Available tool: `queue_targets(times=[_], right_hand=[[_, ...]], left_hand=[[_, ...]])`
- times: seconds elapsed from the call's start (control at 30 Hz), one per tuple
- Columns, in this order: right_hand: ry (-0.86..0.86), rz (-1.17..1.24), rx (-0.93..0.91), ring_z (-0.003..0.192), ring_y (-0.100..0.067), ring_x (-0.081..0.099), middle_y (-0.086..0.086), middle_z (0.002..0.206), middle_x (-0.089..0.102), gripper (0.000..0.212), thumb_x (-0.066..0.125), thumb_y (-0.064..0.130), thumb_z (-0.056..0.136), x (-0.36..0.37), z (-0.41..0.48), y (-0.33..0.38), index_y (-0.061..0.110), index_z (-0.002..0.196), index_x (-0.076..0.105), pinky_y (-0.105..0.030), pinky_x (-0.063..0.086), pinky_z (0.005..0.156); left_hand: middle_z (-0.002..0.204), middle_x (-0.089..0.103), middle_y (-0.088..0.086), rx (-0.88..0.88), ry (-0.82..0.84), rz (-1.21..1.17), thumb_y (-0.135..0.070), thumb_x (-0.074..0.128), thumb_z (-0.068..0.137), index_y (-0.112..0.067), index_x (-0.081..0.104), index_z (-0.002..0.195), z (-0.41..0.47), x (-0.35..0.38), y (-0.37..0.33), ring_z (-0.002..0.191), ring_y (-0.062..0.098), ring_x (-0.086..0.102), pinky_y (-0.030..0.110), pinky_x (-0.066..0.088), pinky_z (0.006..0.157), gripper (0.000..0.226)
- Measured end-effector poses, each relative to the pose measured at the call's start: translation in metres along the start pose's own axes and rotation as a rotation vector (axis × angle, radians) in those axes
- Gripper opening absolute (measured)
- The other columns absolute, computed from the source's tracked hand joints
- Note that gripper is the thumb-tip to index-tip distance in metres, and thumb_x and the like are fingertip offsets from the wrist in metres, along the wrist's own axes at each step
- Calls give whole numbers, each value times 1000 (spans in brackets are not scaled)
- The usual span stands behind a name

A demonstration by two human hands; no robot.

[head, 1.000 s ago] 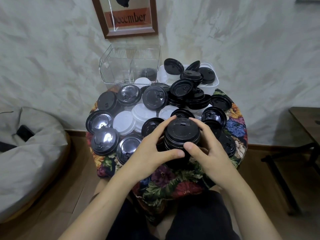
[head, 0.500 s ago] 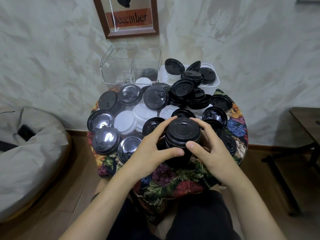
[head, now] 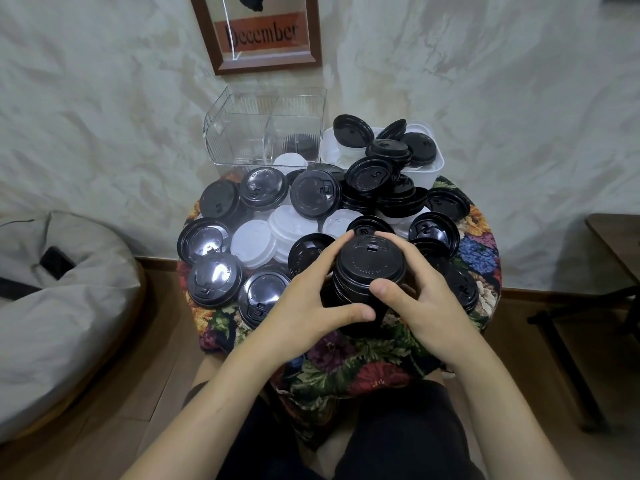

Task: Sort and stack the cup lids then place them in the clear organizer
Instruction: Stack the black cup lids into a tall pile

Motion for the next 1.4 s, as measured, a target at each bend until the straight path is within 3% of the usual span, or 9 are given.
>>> queue_targets(times=[0.2, 0.33, 0.5, 0.6, 0.73, 0.97, 1.2, 1.4], right_hand=[[-11, 4, 6, 127, 3, 58, 29, 132, 63, 62, 70, 40, 90, 2, 0, -5, 35, 147, 48, -11, 43, 100], [-2, -4, 8, 129, 1, 57, 26, 135, 62, 63, 71, 41, 90, 2, 1, -7, 35, 148, 47, -14, 43, 103], [2, -16, 15, 132, -1, 56, 22, 138, 62, 66, 74, 40, 89, -1, 0, -10, 35, 149, 47, -18, 44, 108], [-2, -26, 26, 127, 1, 59, 24, 133, 65, 64, 76, 37, 86, -4, 3, -8, 35, 146, 50, -14, 44, 103], [-8, -53, 32, 122, 4, 61, 28, 128, 66, 64, 80, 38, 84, -3, 4, -4, 36, 141, 53, -10, 45, 97], [-19, -54, 45, 120, 4, 62, 28, 126, 66, 63, 78, 42, 82, -2, 2, -1, 38, 140, 53, -10, 46, 94], [3, -78, 41, 126, 1, 60, 24, 132, 65, 73, 77, 45, 81, 1, 5, 3, 36, 148, 51, -33, 46, 111], [-6, -78, 42, 127, 0, 59, 22, 134, 65, 69, 78, 41, 84, -1, 3, -1, 36, 147, 51, -30, 45, 110]], left_hand=[[136, 64, -23, 30, -39, 4, -25, 85, 86, -45, 45, 148, 1, 1, -2, 130, 2, 57, 35, 43, 113, 76], [136, 65, -20, 19, -40, -11, -25, 86, 84, -38, 46, 150, 2, 1, 3, 130, 5, 58, 39, 44, 114, 79], [137, 63, -22, 50, -45, 54, -39, 87, 82, -39, 42, 153, 2, 1, 2, 131, 4, 57, 42, 44, 114, 83], [139, 61, -25, 53, -50, 91, -47, 88, 78, -44, 35, 156, 3, 0, 3, 133, 0, 55, 36, 42, 115, 94], [140, 59, -30, 41, -69, 71, -42, 89, 77, -59, 24, 154, 1, -1, 4, 132, -7, 52, 21, 38, 113, 102], [143, 58, -26, 70, -62, 61, -39, 86, 81, -53, 29, 156, -1, 0, 0, 134, -3, 53, 28, 39, 115, 95], [143, 58, -26, 50, -61, 36, -32, 83, 88, -47, 30, 157, -3, 2, 7, 135, -1, 52, 31, 40, 115, 89], [141, 61, -19, 68, -68, 38, -36, 80, 89, -34, 42, 153, -5, 4, 4, 134, 5, 54, 40, 43, 114, 74]])
Point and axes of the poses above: each hand's wrist, its own z-axis towards the middle knuckle, its own x-axis out of the palm, y = z × x, the point moved 8 cm from there along z, towards the middle knuckle
